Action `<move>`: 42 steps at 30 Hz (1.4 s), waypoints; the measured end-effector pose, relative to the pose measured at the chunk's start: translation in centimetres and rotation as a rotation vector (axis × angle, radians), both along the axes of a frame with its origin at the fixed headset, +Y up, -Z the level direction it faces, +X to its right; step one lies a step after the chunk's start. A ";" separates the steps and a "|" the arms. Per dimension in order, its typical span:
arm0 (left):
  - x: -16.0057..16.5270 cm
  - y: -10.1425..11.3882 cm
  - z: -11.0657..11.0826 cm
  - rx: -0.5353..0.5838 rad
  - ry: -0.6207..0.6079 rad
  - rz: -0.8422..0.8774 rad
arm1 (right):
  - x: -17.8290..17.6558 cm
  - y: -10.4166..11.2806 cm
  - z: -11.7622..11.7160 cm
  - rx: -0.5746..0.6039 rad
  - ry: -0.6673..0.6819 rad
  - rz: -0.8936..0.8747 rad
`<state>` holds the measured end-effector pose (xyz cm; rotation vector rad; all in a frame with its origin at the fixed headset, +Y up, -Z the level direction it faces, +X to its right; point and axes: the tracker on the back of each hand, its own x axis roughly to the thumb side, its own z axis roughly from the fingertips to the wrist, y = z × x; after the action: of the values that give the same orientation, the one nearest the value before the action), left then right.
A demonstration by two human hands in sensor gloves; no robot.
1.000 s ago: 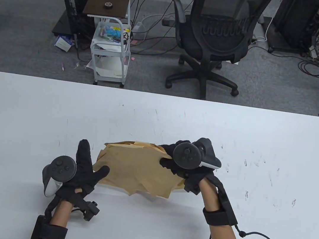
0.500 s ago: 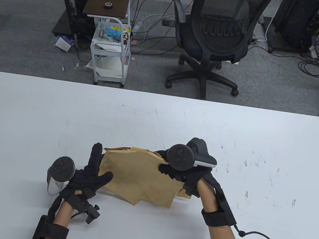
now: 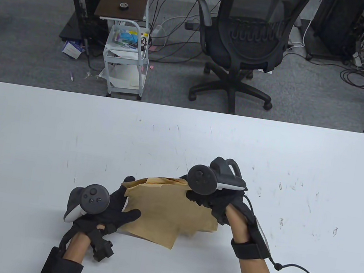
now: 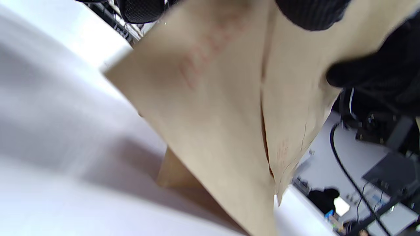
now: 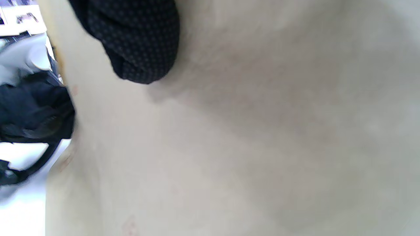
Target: Push scattered envelopes inward from both sides into a neat stack
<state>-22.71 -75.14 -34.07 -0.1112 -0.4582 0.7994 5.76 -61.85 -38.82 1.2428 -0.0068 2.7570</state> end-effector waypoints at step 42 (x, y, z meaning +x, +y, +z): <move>-0.4 5.7 2.7 0.534 0.433 -0.834 | 1.8 -2.8 -2.8 -0.216 -0.015 -0.135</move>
<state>-23.14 -69.46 -31.42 0.3485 -0.1653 -0.1404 7.58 -64.61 -41.57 1.1225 0.1938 2.5722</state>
